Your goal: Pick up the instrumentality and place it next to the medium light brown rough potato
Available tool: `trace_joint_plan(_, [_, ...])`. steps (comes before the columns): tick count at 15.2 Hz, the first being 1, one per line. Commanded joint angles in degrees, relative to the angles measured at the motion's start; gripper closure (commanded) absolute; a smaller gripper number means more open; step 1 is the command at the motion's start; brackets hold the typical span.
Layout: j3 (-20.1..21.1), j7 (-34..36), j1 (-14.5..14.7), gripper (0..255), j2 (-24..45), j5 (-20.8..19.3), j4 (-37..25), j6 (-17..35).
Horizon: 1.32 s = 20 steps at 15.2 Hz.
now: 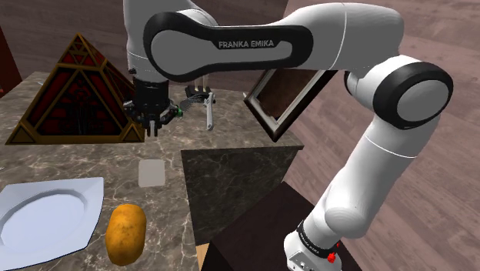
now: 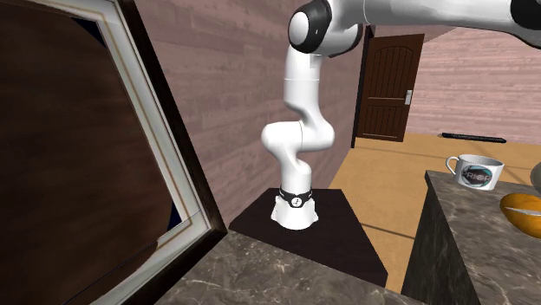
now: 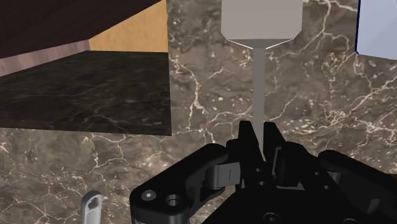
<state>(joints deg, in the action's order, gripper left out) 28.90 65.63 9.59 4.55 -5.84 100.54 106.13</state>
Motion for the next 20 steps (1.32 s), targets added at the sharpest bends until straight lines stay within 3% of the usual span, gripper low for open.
trace_joint_plan(1, [1.2,3.3,1.8,255,2.6,-1.5,-3.0,-1.0])
trace_joint_plan(6, [3.3,11.0,7.7,255,11.2,-6.4,-13.3,-4.6])
trace_joint_plan(20, [2.6,12.3,7.3,255,12.4,-7.5,-4.0,5.6])
